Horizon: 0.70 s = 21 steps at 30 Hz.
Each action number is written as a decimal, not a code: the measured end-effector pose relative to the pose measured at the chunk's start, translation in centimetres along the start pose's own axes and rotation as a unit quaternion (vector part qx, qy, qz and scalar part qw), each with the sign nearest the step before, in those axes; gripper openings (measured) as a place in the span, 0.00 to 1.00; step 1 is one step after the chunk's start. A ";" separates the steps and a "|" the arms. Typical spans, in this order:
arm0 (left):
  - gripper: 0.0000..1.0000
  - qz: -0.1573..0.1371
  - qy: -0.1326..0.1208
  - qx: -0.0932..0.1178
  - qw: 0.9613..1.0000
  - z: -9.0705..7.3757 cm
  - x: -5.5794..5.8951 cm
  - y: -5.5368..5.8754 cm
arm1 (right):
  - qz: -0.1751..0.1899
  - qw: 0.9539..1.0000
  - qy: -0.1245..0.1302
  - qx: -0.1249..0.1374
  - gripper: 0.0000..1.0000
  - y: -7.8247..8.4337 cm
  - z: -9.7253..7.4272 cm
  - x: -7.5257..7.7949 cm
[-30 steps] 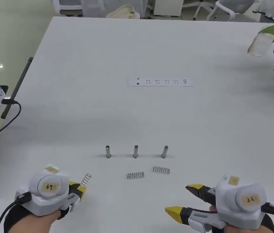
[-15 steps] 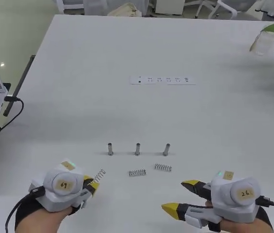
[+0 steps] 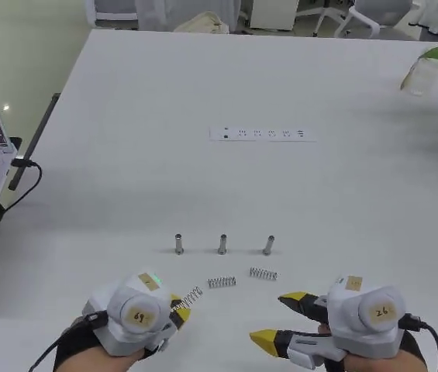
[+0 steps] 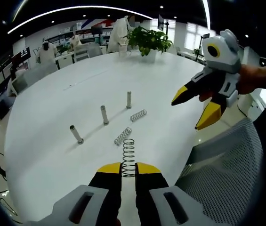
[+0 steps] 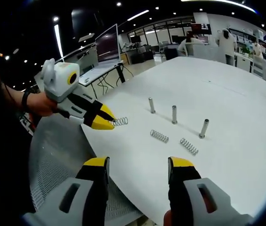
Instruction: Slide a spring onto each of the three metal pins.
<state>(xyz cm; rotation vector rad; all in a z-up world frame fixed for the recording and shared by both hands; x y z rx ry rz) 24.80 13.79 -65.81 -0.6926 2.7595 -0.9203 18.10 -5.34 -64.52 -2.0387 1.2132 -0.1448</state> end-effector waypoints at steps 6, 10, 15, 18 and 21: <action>0.02 0.022 0.017 0.005 1.000 0.2 1.4 -0.8 | -0.007 1.000 -0.009 0.002 0.45 -0.3 0.3 -0.3; 0.02 0.044 0.025 0.008 0.999 0.1 2.2 -1.5 | -0.007 1.000 -0.015 0.011 0.40 -0.6 0.4 -0.5; 0.02 0.060 0.034 0.012 0.998 0.2 3.1 -2.0 | -0.009 1.000 -0.022 0.013 0.38 -1.0 0.5 -0.8; 0.02 0.073 0.045 0.020 0.996 0.0 3.9 -2.5 | -0.004 0.999 -0.028 0.020 0.34 -1.1 0.7 -0.8; 0.02 0.089 0.050 0.020 0.995 0.1 4.5 -2.7 | 0.008 0.999 -0.033 0.031 0.28 -1.2 0.7 -0.9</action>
Point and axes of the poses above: the centre of the closed fingertips' face, and the gripper's own axes: z roughly forward along the fingers, x roughly to its right, y roughly out of its underside, the point moved 8 cm from there along -z, roughly backward along the fingers, and after that the axes turned 9 degrees about -x, right-handed, at the moved point
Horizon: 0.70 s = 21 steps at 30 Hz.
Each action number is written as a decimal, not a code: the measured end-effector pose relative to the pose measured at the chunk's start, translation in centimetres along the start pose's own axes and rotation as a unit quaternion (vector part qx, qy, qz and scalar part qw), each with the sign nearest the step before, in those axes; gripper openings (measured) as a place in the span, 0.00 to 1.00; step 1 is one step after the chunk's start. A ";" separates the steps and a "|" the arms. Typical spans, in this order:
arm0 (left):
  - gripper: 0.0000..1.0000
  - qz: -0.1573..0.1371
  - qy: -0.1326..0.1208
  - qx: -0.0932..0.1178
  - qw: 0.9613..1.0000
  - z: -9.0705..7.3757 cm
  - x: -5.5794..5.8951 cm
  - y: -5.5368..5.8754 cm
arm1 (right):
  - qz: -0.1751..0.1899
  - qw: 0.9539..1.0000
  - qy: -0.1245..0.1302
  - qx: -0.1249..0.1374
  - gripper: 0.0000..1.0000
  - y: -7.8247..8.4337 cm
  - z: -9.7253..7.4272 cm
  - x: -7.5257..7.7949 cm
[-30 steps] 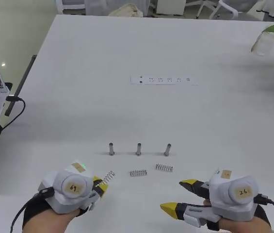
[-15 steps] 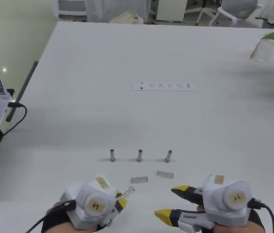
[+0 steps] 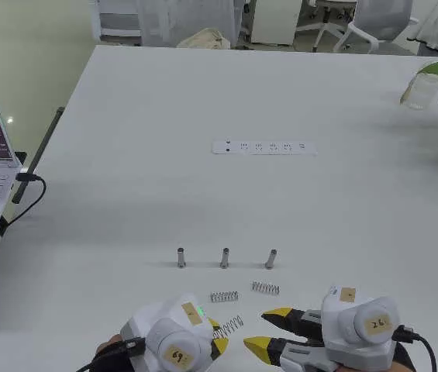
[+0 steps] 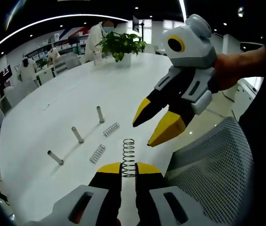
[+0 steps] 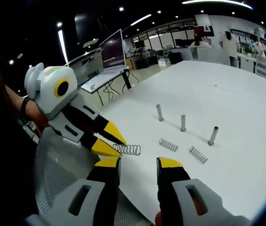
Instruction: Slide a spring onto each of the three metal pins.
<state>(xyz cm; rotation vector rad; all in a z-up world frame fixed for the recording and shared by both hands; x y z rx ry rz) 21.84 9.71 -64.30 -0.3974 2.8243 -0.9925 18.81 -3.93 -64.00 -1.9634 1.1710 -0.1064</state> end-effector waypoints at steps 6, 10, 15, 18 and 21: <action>0.02 0.022 0.012 0.002 1.000 0.2 1.0 -0.6 | 0.014 1.000 -0.009 0.005 0.23 0.3 0.0 0.0; 0.02 0.032 0.015 0.004 0.999 0.2 1.3 -0.9 | 0.020 1.000 -0.016 0.005 0.19 0.5 -0.1 0.0; 0.02 0.044 0.018 0.007 0.999 0.2 1.3 -1.3 | 0.015 1.000 -0.023 -0.002 0.17 0.6 0.0 -0.1; 0.02 0.047 0.018 0.006 0.999 0.2 1.3 -1.3 | 0.011 1.000 -0.027 -0.004 0.16 0.5 0.1 -0.3; 0.02 0.051 0.017 0.005 0.999 0.2 1.2 -1.3 | 0.007 1.000 -0.030 -0.004 0.17 0.1 0.1 -0.5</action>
Point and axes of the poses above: the centre of the closed fingertips' face, and the gripper's own axes: z roughly forward along the fingers, x roughly to its right, y roughly out of its underside, the point moved 8 cm from there along -z, roughly backward along the fingers, and after that the axes turned 9 degrees about -x, right-handed, at the moved point
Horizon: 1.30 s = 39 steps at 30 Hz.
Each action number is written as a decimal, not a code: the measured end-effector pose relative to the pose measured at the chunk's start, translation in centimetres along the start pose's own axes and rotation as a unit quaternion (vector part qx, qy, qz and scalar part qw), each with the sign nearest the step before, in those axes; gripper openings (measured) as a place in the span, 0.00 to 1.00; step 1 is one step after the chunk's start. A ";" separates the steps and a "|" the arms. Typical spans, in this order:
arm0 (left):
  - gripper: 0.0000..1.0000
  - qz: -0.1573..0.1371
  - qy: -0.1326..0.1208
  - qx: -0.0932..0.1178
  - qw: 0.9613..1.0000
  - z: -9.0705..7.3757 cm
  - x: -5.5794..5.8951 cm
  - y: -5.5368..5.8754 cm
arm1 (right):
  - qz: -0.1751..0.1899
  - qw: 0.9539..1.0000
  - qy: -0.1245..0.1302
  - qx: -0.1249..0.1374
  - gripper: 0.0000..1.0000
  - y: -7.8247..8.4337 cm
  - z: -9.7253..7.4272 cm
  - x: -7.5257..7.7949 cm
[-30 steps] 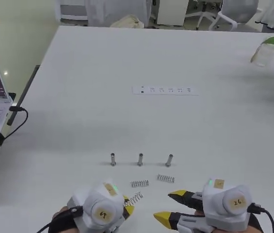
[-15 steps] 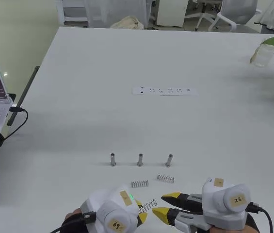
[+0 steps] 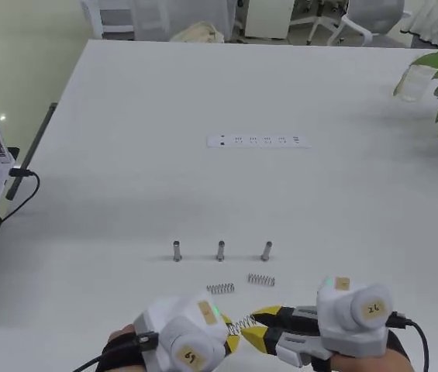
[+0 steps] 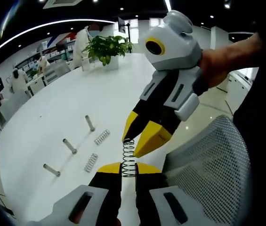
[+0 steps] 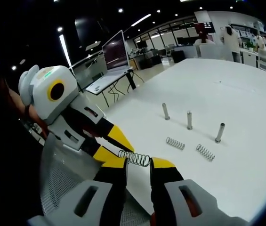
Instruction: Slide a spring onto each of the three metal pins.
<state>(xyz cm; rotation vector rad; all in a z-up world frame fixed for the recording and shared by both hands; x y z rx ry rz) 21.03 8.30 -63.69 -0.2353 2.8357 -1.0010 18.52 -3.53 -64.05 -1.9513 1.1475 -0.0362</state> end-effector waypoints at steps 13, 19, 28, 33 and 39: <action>0.02 0.004 -0.008 0.000 1.000 -0.2 -0.4 0.1 | -0.011 1.000 -0.002 0.008 0.14 -1.1 -0.4 0.0; 0.02 0.007 -0.009 0.005 1.000 -0.3 -0.4 -0.1 | -0.011 1.000 0.001 0.001 0.18 -0.9 -0.2 0.0; 0.02 0.016 -0.007 0.011 1.000 -0.6 -0.3 -0.1 | -0.005 1.000 -0.011 -0.010 0.19 -0.4 0.5 -0.1; 0.02 0.018 -0.008 0.011 1.000 -0.6 -0.4 0.0 | -0.002 1.000 -0.014 -0.007 0.17 -0.6 0.3 0.0; 0.03 0.024 -0.007 0.006 1.000 -0.4 -0.4 0.0 | -0.006 1.000 -0.020 0.001 0.13 -1.1 -0.2 -0.1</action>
Point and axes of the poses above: the centre of the closed fingertips' face, and the gripper's own axes: z roughly forward along the fingers, x roughly to its right, y roughly out of its underside, the point moved 8 cm from there along -z, roughly backward along the fingers, and after that the axes turned 9 degrees about -x, right-handed, at the moved point
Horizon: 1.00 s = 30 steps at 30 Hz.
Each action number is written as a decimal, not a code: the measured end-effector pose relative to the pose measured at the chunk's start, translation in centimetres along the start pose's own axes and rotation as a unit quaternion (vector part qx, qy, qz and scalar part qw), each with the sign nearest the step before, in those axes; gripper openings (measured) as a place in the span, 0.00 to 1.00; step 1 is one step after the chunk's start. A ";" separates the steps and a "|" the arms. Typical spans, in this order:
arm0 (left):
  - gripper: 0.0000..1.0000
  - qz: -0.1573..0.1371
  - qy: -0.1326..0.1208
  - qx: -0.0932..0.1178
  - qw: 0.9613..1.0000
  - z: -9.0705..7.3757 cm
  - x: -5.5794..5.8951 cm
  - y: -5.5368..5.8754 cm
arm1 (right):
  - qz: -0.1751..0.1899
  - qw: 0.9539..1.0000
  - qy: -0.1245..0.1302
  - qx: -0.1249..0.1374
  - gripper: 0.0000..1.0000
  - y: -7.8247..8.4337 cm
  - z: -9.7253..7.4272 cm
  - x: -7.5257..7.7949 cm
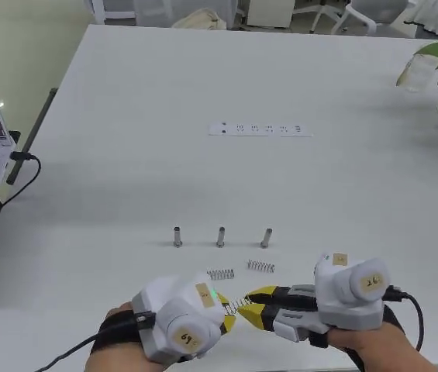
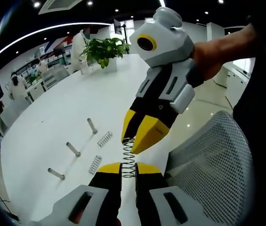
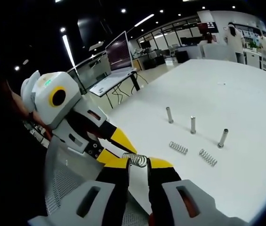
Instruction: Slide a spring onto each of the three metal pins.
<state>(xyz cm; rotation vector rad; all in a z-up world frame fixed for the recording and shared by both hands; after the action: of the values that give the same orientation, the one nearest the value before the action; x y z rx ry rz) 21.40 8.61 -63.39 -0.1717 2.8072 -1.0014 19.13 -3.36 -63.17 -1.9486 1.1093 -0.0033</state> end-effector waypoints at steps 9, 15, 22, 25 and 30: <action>0.03 0.006 0.001 0.001 1.000 0.3 -0.2 -0.2 | -0.028 1.000 0.003 -0.013 0.11 -0.7 -0.4 -0.5; 0.02 0.013 0.011 0.036 0.999 0.1 -0.8 -1.6 | -0.093 0.994 0.008 -0.055 0.10 -1.4 -0.8 -0.6; 0.02 0.017 0.022 0.070 0.997 -0.6 -1.7 -2.7 | -0.145 0.987 0.008 -0.075 0.12 -3.4 -2.1 -0.5; 0.02 0.024 0.023 0.078 0.996 -0.9 -2.0 -3.1 | -0.173 0.981 0.011 -0.088 0.15 -4.4 -2.5 -0.5; 0.02 0.033 0.028 0.088 0.995 -1.2 -2.1 -3.7 | -0.213 0.971 0.008 -0.107 0.16 -5.3 -2.8 -0.7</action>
<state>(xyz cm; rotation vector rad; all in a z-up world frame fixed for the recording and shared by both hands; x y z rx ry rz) 23.42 6.87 -59.92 -0.0302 2.7353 -1.2500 21.35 -3.56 -57.55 -2.3534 0.7030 -0.1363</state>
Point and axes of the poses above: the centre of the closed fingertips' face, and the gripper's own axes: z roughly forward along the fingers, x roughly to its right, y roughly out of its underside, the point moved 8 cm from there along -z, roughly backward along the fingers, and after that the axes turned 9 degrees about -x, right-handed, at the moved point
